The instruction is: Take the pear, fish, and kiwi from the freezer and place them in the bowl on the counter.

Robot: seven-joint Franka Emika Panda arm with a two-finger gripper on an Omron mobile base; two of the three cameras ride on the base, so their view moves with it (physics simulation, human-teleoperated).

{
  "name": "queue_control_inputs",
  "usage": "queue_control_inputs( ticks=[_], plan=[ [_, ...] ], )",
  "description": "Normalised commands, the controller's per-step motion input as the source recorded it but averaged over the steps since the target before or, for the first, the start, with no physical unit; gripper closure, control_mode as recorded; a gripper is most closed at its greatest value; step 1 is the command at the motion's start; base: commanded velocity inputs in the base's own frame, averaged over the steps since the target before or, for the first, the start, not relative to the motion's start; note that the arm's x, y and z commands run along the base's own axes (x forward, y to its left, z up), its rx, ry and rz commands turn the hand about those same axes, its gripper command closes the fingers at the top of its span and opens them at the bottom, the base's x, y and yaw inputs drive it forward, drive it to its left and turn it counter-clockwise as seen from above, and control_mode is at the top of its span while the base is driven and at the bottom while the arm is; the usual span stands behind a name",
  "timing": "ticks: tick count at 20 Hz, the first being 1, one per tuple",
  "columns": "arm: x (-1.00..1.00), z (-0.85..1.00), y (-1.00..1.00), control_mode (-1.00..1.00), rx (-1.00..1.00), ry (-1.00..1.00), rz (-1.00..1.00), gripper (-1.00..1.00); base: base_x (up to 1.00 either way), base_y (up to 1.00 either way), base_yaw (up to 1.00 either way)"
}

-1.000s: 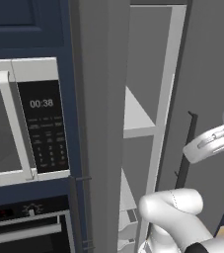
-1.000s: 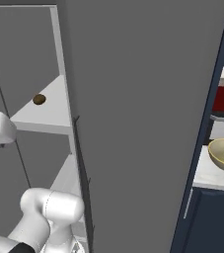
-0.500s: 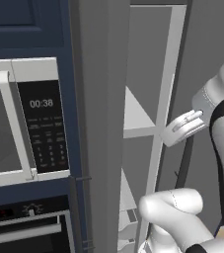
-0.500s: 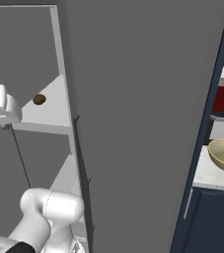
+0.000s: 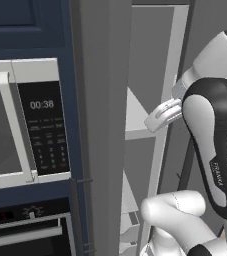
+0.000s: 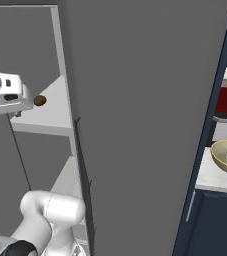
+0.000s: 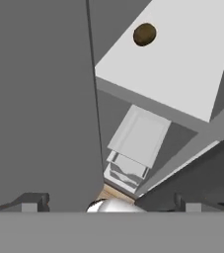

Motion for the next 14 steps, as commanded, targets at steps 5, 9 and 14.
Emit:
queue_control_inputs(
  ticks=[5,9,14],
  plan=[
    [0.53,-0.17,0.22,-1.0,0.0,0.0,0.05,-1.0,0.0,0.0,0.0],
    [0.58,-0.14,0.1,-1.0,0.0,0.0,0.06,-1.0,0.0,0.0,0.0],
    [0.59,-0.11,0.09,-1.0,0.0,0.0,0.07,-1.0,0.0,0.0,0.0]
  ],
)
